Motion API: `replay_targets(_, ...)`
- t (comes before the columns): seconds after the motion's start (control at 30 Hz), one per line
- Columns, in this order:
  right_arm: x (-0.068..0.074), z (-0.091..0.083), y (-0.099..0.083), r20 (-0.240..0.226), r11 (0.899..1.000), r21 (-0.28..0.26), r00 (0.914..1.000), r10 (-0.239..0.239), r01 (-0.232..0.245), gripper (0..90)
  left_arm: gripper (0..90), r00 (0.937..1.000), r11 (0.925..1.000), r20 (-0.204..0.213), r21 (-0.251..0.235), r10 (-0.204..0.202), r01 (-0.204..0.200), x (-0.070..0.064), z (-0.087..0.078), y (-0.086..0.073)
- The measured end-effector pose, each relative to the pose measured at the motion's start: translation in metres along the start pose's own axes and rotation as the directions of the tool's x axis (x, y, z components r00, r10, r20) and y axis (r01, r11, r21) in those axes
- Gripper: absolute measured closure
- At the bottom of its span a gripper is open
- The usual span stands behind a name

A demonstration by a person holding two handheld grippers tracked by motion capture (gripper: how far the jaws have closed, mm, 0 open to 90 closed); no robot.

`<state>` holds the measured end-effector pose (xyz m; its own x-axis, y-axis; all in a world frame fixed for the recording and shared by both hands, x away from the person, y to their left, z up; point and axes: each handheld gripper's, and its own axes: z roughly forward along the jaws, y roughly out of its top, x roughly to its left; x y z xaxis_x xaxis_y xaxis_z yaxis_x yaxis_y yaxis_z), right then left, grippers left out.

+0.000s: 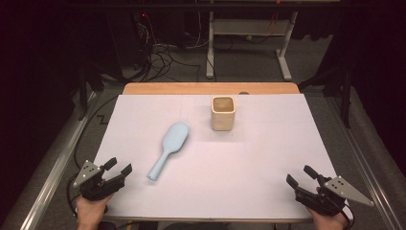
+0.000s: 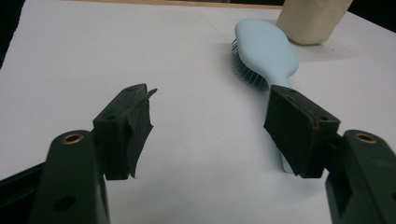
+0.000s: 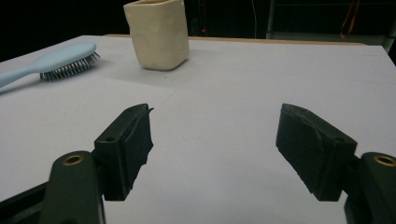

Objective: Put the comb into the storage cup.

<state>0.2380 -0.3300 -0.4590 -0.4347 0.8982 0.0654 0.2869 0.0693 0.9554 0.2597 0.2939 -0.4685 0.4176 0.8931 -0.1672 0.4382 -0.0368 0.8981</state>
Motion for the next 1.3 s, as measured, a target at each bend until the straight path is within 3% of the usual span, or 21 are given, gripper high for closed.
replay_targets(0.87,0.002,-0.002,0.0,-0.01,1.0,-0.001,0.9999,-0.01,0.01,27.7,33.1,0.9999,0.9991,0.013,-0.041,0.01,-0.009,-0.004,-0.004,0.008)
replay_targets(1.3,0.002,-0.002,0.0,-0.014,1.0,0.0,0.9998,-0.011,0.011,27.6,33.0,0.9984,0.9989,0.034,-0.017,0.044,-0.044,-0.01,0.0,0.018)
